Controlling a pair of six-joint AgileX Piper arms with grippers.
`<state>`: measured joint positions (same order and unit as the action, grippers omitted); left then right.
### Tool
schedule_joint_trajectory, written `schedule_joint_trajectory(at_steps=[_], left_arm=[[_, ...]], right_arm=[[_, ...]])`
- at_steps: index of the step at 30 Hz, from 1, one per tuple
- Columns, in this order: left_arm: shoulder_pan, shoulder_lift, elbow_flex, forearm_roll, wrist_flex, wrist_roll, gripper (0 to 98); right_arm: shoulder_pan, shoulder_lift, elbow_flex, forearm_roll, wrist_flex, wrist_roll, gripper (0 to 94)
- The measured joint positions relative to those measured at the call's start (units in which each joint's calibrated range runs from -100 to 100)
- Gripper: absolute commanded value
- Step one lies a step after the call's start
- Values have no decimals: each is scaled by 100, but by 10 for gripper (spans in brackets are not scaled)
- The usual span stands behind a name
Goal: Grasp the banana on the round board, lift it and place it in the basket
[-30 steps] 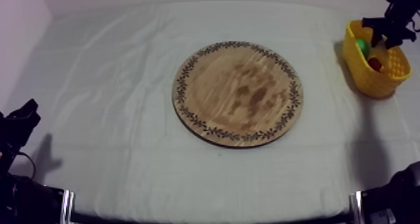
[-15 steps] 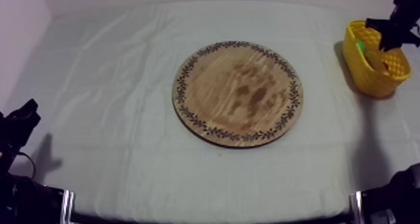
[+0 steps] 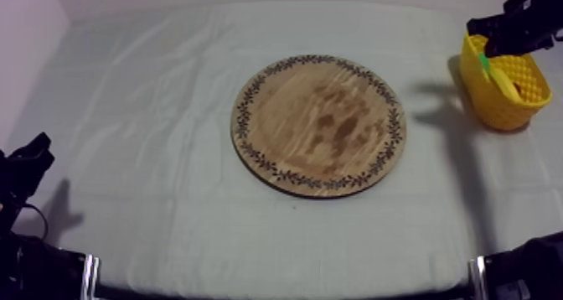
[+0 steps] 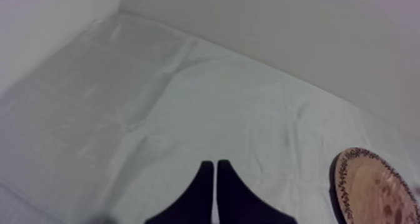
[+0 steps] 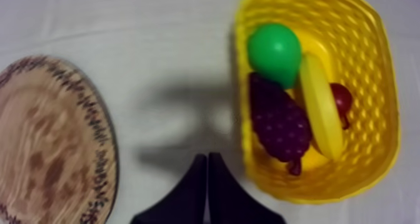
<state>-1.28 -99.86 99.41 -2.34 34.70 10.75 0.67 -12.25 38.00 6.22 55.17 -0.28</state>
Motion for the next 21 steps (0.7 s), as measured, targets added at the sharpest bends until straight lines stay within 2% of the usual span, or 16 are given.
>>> schedule_joint_trajectory(at_steps=[7, 13, 17, 21], left_arm=[[0, 0, 0, 0, 0, 0, 1], [0, 0, 0, 0, 0, 0, 1], [0, 0, 0, 0, 0, 0, 1], [0, 0, 0, 0, 0, 0, 1]], right_arm=[[-401, -1854, 1093, -259, -612, 330, 4], [-399, -3518, 2259, -297, -1298, 423, 3], [-357, -4704, 3132, -469, -1466, 600, 4], [-325, -5787, 4038, -669, -1898, 853, 5]])
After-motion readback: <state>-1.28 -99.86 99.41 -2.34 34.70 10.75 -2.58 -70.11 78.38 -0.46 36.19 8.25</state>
